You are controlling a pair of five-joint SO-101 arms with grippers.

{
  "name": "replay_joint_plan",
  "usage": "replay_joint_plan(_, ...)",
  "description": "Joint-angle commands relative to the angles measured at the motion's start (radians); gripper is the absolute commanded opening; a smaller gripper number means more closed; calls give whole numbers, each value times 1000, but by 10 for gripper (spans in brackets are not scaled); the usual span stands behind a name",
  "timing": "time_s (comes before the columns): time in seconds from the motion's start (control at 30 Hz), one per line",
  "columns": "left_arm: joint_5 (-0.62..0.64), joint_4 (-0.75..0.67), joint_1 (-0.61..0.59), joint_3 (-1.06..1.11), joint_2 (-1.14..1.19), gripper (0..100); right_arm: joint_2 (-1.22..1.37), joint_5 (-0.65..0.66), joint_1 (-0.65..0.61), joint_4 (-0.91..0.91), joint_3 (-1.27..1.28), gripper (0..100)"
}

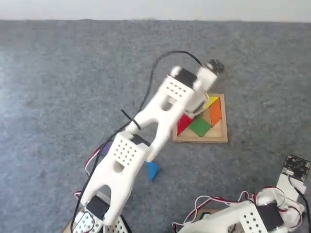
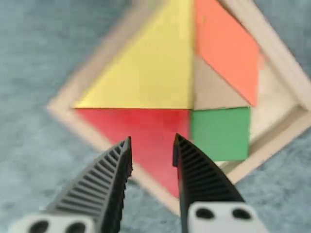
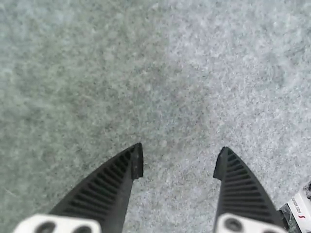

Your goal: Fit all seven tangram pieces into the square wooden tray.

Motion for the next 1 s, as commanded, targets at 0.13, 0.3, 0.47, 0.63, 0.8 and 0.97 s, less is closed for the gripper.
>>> replay_joint_plan(0.13, 43, 124, -222, -240, -278, 137, -2, 15, 8, 24, 11, 248)
replay_joint_plan(0.3, 78, 124, -450, -116, -437, 137, -2, 15, 8, 24, 11, 248)
replay_joint_plan(0.47, 52, 124, -617, 193, -723, 137, -2, 15, 4, 24, 11, 248)
replay_joint_plan(0.63, -153, 124, -680, 607, -1117, 137, -2, 14, -31, 24, 11, 248)
replay_joint_plan(0.8, -336, 106, -680, 1101, -1435, 141, -2, 14, -30, 28, 11, 248)
replay_joint_plan(0.97, -465, -81, -680, 1618, -1554, 167, -2, 14, -28, 28, 11, 248)
